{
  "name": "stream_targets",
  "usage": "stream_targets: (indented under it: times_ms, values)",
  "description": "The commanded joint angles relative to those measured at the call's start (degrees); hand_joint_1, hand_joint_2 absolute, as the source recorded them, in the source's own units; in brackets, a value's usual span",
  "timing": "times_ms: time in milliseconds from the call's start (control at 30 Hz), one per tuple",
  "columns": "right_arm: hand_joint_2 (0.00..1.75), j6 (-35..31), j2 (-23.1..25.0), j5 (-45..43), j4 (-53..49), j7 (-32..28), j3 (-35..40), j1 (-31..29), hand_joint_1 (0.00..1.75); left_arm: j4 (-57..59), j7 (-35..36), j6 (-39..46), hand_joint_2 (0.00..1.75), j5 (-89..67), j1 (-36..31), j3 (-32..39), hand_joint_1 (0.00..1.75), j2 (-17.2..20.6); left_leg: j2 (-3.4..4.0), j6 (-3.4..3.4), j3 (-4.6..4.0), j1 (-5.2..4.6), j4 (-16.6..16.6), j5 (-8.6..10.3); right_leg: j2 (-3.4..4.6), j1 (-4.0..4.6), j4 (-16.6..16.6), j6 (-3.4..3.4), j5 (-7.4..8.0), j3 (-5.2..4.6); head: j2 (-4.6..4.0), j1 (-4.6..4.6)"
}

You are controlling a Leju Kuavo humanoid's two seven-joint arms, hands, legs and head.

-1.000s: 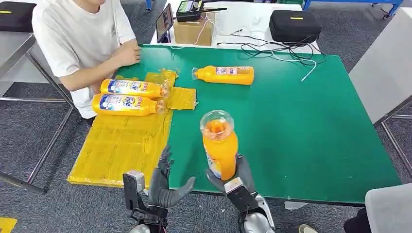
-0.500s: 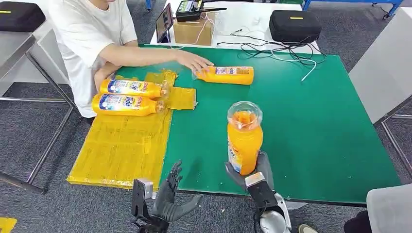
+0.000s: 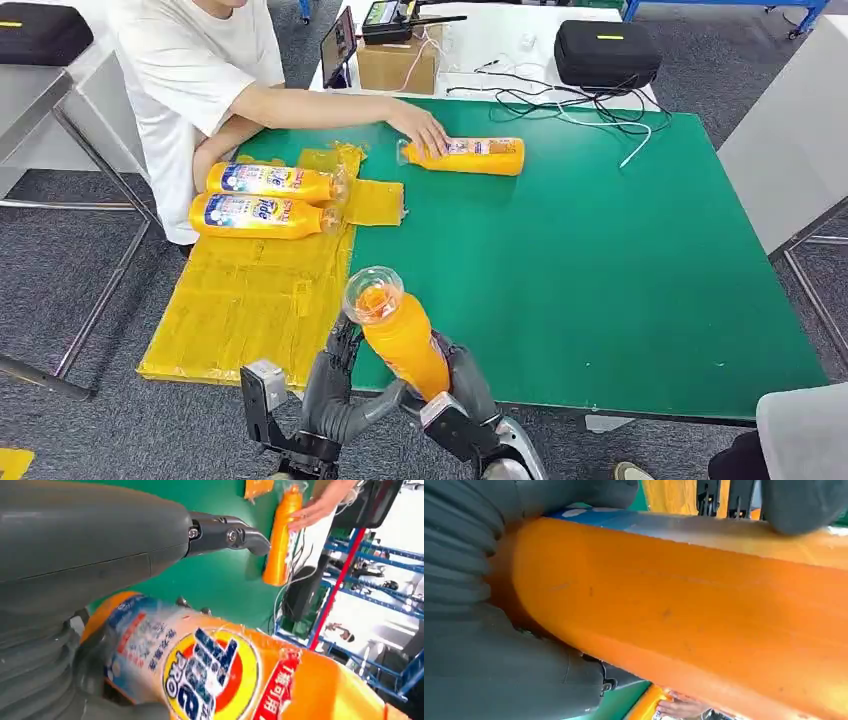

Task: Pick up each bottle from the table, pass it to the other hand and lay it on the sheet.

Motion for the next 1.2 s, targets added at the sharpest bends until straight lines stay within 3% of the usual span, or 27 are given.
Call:
stream_targets:
  times_ms: [33,333,867,1200]
  values:
    - [1.75,1.1,-0.2,-1.0,7.5,1.4,3.2,-4.8,1.75,-0.5,2.1,-5.6,1.75,1.8,0.1,-3.3,0.00,2.7,0.12,-0.11,0.19,0.09,0.0,-0.05,0.09,0.10,-0.1,-0.14,-0.01,0.16,0.02,0.00]
    - [1.75,2.0,-0.7,-2.9,5.5,2.1,-0.1,-4.9,1.75,1.4,1.8,-6.7,1.75,-0.7,-0.3,-5.2,0.00,3.5,0.08,-0.11,0.22,0.10,0.0,-0.08,0.05,0.11,-0.1,-0.14,-0.04,0.22,0.00,0.00]
    - [1.75,4.7,2.4,-0.7,7.0,1.9,8.9,-3.6,1.75,1.2,4.1,-6.1,1.75,5.7,-0.9,0.1,0.00,-0.2,0.05,-0.07,0.09,0.06,0.0,-0.03,0.03,0.07,0.0,-0.08,-0.02,0.08,0.00,0.00]
    - [1.75,5.8,3.2,-2.3,10.3,0.8,13.3,-6.2,1.75,-0.2,5.3,-6.7,1.75,8.3,-2.2,1.6,0.00,-1.5,0.05,-0.10,0.11,0.11,0.0,-0.05,0.02,0.11,0.0,-0.13,-0.03,0.11,0.02,0.00]
